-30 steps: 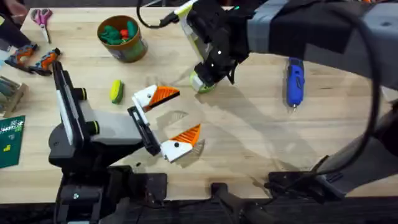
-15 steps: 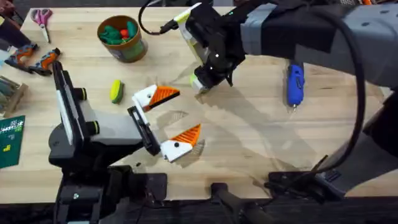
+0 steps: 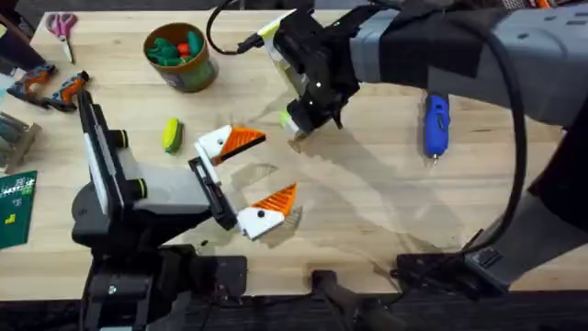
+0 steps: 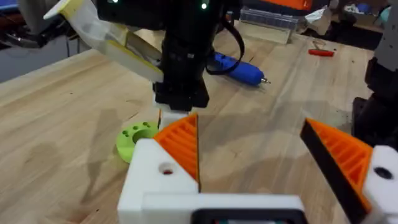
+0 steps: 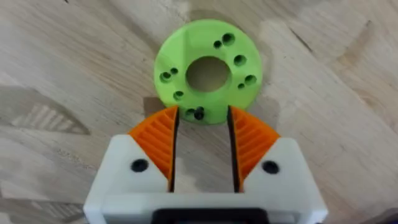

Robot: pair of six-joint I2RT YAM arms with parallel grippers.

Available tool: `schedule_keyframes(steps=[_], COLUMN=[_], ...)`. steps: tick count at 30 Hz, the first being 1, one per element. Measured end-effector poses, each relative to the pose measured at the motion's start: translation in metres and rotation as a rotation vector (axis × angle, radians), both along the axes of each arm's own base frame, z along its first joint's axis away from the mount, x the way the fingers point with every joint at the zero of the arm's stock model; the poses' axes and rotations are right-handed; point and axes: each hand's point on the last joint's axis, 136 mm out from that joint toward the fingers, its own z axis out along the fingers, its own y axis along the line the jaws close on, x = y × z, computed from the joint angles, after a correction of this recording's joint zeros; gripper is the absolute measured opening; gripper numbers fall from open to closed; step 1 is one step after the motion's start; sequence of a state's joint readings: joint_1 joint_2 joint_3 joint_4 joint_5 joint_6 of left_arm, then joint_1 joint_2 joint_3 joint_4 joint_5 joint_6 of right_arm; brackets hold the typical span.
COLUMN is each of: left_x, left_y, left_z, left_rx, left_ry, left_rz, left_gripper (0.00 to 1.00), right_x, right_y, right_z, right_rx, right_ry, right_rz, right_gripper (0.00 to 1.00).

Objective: Pick up the gripper from the table and insert it into the empty holder that is missing its gripper. Then pick up a screw, insert it into the mounting hole, and use the screwdriver to tighten it. Finally, clean up the table by picking up the vegetable and placing it into the bucket.

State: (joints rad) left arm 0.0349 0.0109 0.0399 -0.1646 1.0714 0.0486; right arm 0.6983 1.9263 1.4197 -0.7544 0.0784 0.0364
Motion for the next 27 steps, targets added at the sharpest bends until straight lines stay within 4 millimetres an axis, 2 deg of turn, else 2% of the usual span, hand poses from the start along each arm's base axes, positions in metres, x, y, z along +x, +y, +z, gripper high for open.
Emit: schedule_keyframes(steps=[10, 14, 16, 19, 21, 27], left_x=[0.0000, 0.0002, 0.0003, 0.0003, 0.0003, 0.0003], left_y=[0.0000, 0.0001, 0.0002, 0.0002, 0.0002, 0.0002], left_z=[0.0000, 0.0000, 0.0000, 0.0000, 0.0000, 0.0000], left_rx=[0.000, 0.000, 0.000, 0.000, 0.000, 0.000], left_ry=[0.000, 0.000, 0.000, 0.000, 0.000, 0.000], left_rz=[0.000, 0.001, 0.002, 0.002, 0.002, 0.002], left_gripper=[0.985, 0.985, 0.985, 0.985, 0.985, 0.985], right_x=[0.0030, 0.0034, 0.0036, 0.0073, 0.0082, 0.0082], right_y=[0.0026, 0.0028, 0.0025, 0.0057, 0.0069, 0.0068], right_z=[0.0009, 0.0010, 0.0010, 0.0021, 0.0022, 0.0022], right_rx=[0.011, 0.012, 0.010, 0.023, 0.028, 0.027], right_ry=[-0.013, -0.014, -0.015, -0.031, -0.034, -0.034], right_rz=[0.000, 0.000, 0.000, 0.002, 0.002, 0.003], right_gripper=[0.429, 0.399, 0.340, 0.119, 0.016, 0.007])
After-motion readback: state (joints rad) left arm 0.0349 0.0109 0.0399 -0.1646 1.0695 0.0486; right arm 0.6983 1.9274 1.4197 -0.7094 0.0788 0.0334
